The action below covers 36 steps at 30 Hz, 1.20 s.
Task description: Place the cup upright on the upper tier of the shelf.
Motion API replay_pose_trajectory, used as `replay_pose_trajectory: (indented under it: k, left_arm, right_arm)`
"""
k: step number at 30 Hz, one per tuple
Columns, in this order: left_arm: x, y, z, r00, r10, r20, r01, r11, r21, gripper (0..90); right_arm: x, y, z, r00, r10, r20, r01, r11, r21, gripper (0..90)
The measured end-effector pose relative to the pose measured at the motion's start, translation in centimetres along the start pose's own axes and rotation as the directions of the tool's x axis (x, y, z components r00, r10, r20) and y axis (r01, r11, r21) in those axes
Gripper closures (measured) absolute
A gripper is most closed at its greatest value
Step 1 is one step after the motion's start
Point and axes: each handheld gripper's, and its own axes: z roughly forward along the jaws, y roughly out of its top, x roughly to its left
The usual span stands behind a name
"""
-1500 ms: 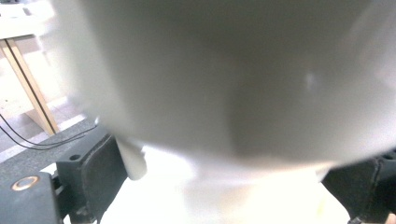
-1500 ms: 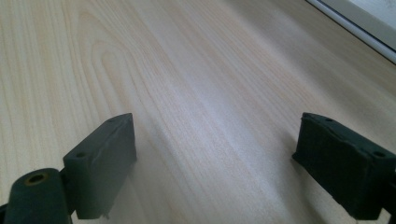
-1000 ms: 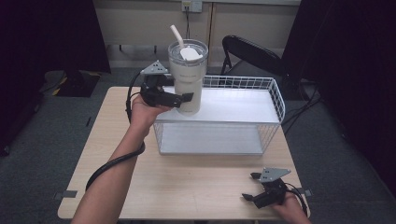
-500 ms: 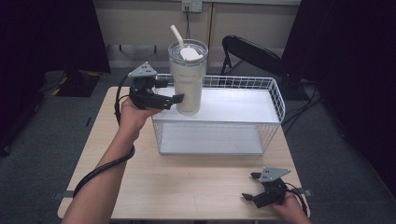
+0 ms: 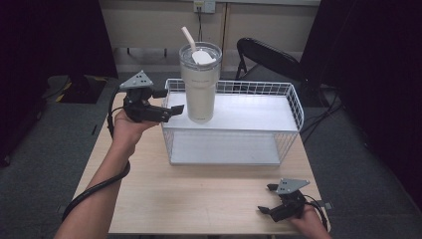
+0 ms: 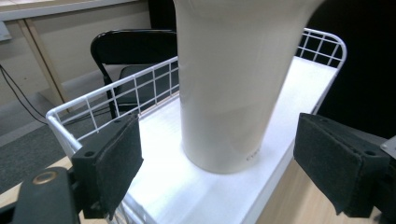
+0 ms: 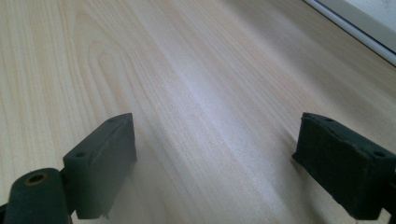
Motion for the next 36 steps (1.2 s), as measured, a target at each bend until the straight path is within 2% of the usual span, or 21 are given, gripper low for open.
replay_pose_trajectory:
  k: [13,19,22,36]
  left_arm:
    - [0.6,-1.8,-2.4,0.9994,-0.013,-0.030,0.013,0.9999,0.007,15.2]
    - [0.9,-2.6,-3.4,0.9993,-0.023,-0.029,0.023,0.9997,0.006,15.2]
    - [1.3,-3.3,-4.1,0.9987,-0.027,-0.043,0.027,0.9995,0.013,15.3]
    - [1.7,-5.7,-5.6,0.9977,-0.036,-0.057,0.038,0.9986,0.038,15.5]
  right_arm:
    - [0.0,0.0,0.0,1.0000,0.000,0.000,0.000,1.000,0.000,11.7]
    - [0.0,0.0,0.0,1.0000,0.000,0.000,0.000,1.000,0.000,11.7]
    - [0.0,0.0,0.0,1.0000,-0.001,0.000,0.001,1.000,-0.001,11.7]
    - [0.0,0.0,0.0,1.0000,-0.001,-0.002,0.001,1.000,0.001,11.7]
